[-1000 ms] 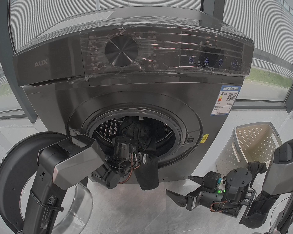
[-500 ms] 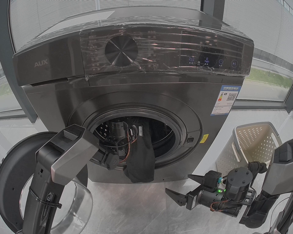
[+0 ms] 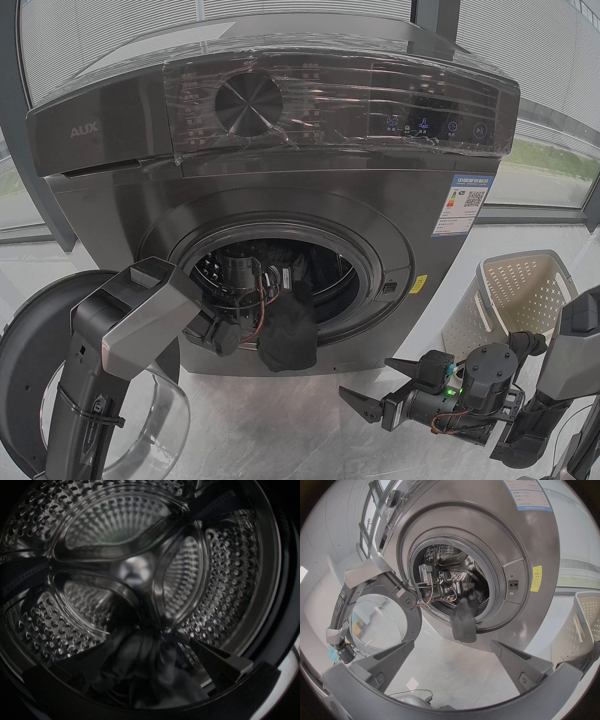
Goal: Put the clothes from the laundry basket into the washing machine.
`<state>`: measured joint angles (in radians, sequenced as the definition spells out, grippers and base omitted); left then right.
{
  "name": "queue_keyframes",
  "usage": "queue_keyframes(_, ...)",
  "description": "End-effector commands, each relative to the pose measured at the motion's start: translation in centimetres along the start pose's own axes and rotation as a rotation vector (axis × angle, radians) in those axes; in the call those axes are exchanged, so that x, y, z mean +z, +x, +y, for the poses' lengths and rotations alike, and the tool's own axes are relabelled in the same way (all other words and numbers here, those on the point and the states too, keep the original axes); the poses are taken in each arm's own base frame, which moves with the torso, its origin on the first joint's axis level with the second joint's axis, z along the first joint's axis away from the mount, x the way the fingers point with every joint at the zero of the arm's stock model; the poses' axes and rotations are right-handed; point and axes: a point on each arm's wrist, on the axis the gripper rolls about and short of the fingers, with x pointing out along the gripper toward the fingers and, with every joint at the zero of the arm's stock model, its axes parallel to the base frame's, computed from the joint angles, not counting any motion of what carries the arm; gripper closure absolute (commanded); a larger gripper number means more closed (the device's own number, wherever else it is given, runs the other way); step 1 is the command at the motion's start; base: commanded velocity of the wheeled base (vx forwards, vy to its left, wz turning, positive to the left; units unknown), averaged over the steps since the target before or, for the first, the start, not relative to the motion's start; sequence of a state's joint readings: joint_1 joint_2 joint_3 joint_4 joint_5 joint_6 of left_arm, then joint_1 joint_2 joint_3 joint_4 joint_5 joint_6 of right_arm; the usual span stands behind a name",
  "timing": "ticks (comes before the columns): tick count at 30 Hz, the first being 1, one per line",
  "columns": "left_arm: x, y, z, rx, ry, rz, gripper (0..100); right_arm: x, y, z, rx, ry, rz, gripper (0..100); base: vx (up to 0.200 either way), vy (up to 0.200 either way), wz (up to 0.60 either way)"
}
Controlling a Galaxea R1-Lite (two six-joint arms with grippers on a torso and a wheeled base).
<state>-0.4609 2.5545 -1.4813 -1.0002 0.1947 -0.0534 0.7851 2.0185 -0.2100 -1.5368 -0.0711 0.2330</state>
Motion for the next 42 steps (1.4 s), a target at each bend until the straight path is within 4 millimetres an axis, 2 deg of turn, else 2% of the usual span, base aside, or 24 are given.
queue_keyframes(1, -0.8, -2.9, -1.6, -0.078, 0.025, 0.099, 0, -0.1, 0.0, 0.0, 0.0, 0.0, 0.003, 0, 0.0, 0.0, 0.0)
queue_keyframes(5, -2.8, -4.6, -2.6, -0.13, 0.055, 0.193, 0, 0.0, -0.1, 0.0, 0.0, 0.0, 0.003, 0, 0.0, 0.0, 0.0)
queue_keyframes(15, -6.3, -4.0, -2.3, -0.118, 0.077, 0.253, 0, 0.0, -0.1, 0.0, -0.001, 0.0, 0.003, 0, 0.0, 0.0, 0.0)
queue_keyframes(16, -6.4, -4.0, -2.2, -0.117, 0.078, 0.255, 100, -0.1, -0.1, 0.0, -0.002, 0.0, 0.004, 0, 0.0, 0.0, 0.0)
queue_keyframes(20, -6.3, -3.7, -2.1, -0.116, 0.085, 0.244, 100, 0.0, -0.1, 0.0, 0.0, 0.0, 0.003, 0, 0.0, 0.0, 0.0)
queue_keyframes(23, -5.5, -3.2, -2.2, -0.107, 0.075, 0.209, 100, 0.0, -0.1, 0.0, 0.0, 0.0, 0.001, 0, 0.0, 0.0, 0.0)
queue_keyframes(26, -4.0, -2.2, -2.2, -0.098, 0.053, 0.143, 100, 0.0, 0.0, 0.0, -0.001, 0.0, 0.0, 0, 0.0, 0.0, 0.0)
queue_keyframes(27, -1.9, -0.8, -2.0, -0.062, 0.03, 0.045, 100, 0.0, 0.0, 0.0, 0.0, 0.0, -0.002, 0, 0.0, 0.0, 0.0)
queue_keyframes(29, -1.0, 0.0, -1.9, -0.033, 0.017, -0.009, 100, 0.0, 0.0, 0.0, -0.001, 0.0, 0.0, 0, 0.0, 0.0, 0.0)
queue_keyframes(31, 0.9, 1.6, -1.5, 0.006, -0.008, -0.109, 100, 0.0, -0.1, 0.0, 0.0, 0.0, -0.002, 0, 0.0, 0.0, 0.0)
queue_keyframes(32, 0.9, 1.6, -1.5, 0.006, -0.008, -0.109, 100, 0.0, -0.1, 0.0, 0.0, 0.0, -0.002, 0, 0.0, 0.0, 0.0)
queue_keyframes(33, 1.8, 2.2, -1.2, 0.014, -0.019, -0.15, 100, 0.1, 0.0, 0.0, 0.0, 0.0, -0.003, 0, 0.0, 0.0, 0.0)
queue_keyframes(37, 1.9, 2.4, -1.1, 0.016, -0.021, -0.161, 100, 0.0, 0.0, 0.0, 0.0, 0.0, -0.002, 0, 0.0, 0.0, 0.0)
queue_keyframes(42, 0.5, 1.9, -1.0, 0.017, -0.013, -0.113, 100, 0.1, 0.0, 0.0, -0.001, 0.001, -0.004, 0, 0.0, 0.0, 0.0)
